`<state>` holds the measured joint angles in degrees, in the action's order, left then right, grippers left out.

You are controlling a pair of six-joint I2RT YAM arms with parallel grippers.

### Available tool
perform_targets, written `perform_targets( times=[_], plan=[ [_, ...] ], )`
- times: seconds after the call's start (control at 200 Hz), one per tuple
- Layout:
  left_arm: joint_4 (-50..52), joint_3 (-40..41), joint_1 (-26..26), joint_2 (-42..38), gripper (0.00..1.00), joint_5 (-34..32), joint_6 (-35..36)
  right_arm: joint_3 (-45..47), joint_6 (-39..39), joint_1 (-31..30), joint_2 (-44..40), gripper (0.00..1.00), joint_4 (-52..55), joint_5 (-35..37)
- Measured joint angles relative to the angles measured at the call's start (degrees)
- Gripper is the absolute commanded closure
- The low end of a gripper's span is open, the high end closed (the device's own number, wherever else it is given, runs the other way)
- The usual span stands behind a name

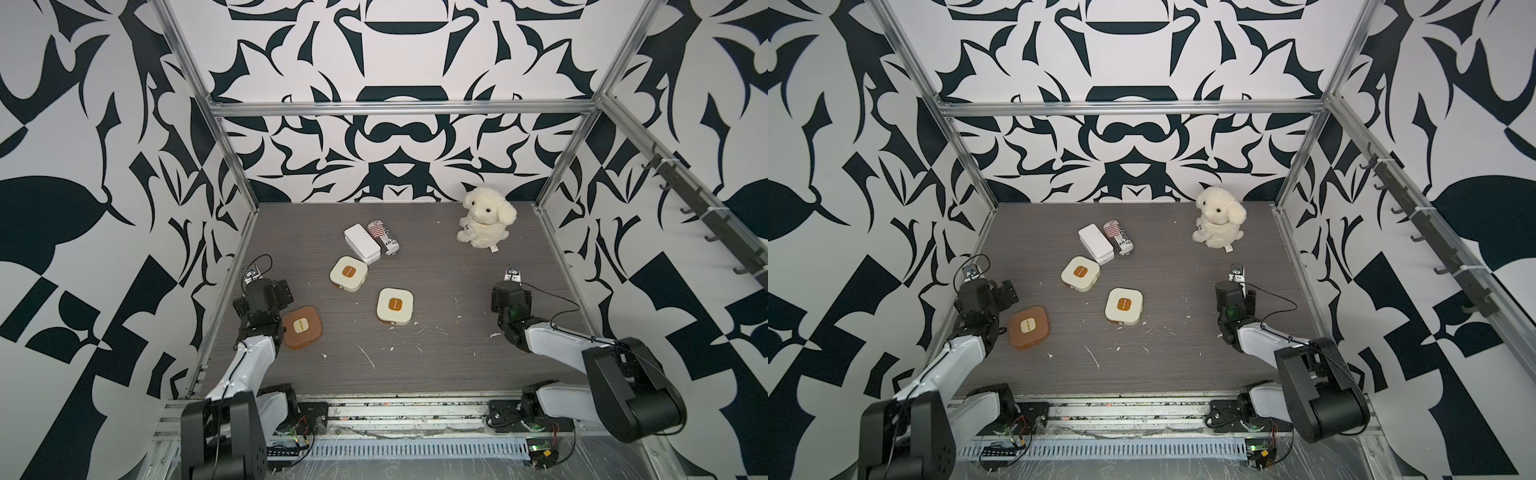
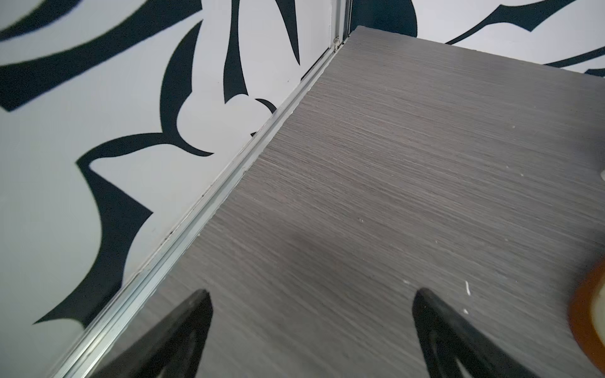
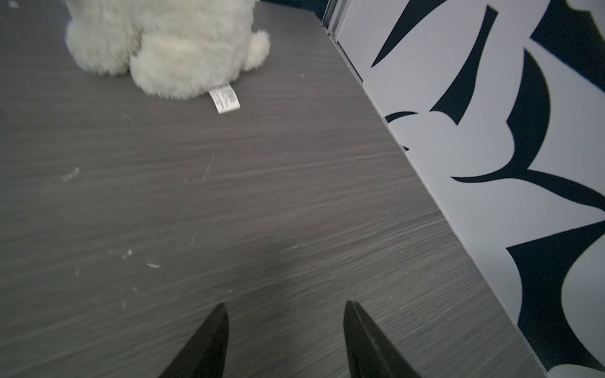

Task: Organize nail clipper sets
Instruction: Reset both arms

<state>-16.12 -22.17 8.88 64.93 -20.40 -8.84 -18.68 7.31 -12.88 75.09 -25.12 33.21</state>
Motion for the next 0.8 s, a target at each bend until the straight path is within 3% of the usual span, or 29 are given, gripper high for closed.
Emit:
perform_targets(
  times=[0.145,0.285,0.465,0.52,0.54,0.56,0.575,0.8],
  plan=[
    [-8.1,-0.3,0.4,8.7,0.00,2.7,-3.8,1.9,-3.4,1.3,2.3,0.37,-13.4,-2.9],
    [-17.1,1.7,0.3,11.7,0.00,5.2,-5.9,1.9,-6.1,2.5,12.7,0.38,-26.7,-6.9],
    [-36.8,6.1,-1.2,20.5,0.00,6.6,-4.9,1.0,-6.4,4.3,15.7,0.37,-25.9,-10.7],
    [-38.5,6.0,-2.6,24.1,0.00,6.5,-4.0,0.4,-6.4,4.8,15.5,0.37,-26.2,-11.3],
    [-36.9,5.5,-3.1,24.6,0.00,6.5,-3.9,0.2,-6.4,4.9,15.5,0.30,-26.2,-11.6],
    [-35.5,4.9,-3.6,24.7,0.00,6.5,-3.5,0.0,-6.2,5.0,15.5,0.07,-26.2,-11.7],
    [-34.8,4.5,-3.9,24.7,0.00,6.4,-3.3,-0.1,-6.4,5.1,15.5,0.01,-26.2,-11.8],
    [-37.7,1.9,-5.2,24.2,0.00,5.6,-1.4,-0.4,-6.3,5.3,15.2,0.00,-26.2,-12.5]
  ],
)
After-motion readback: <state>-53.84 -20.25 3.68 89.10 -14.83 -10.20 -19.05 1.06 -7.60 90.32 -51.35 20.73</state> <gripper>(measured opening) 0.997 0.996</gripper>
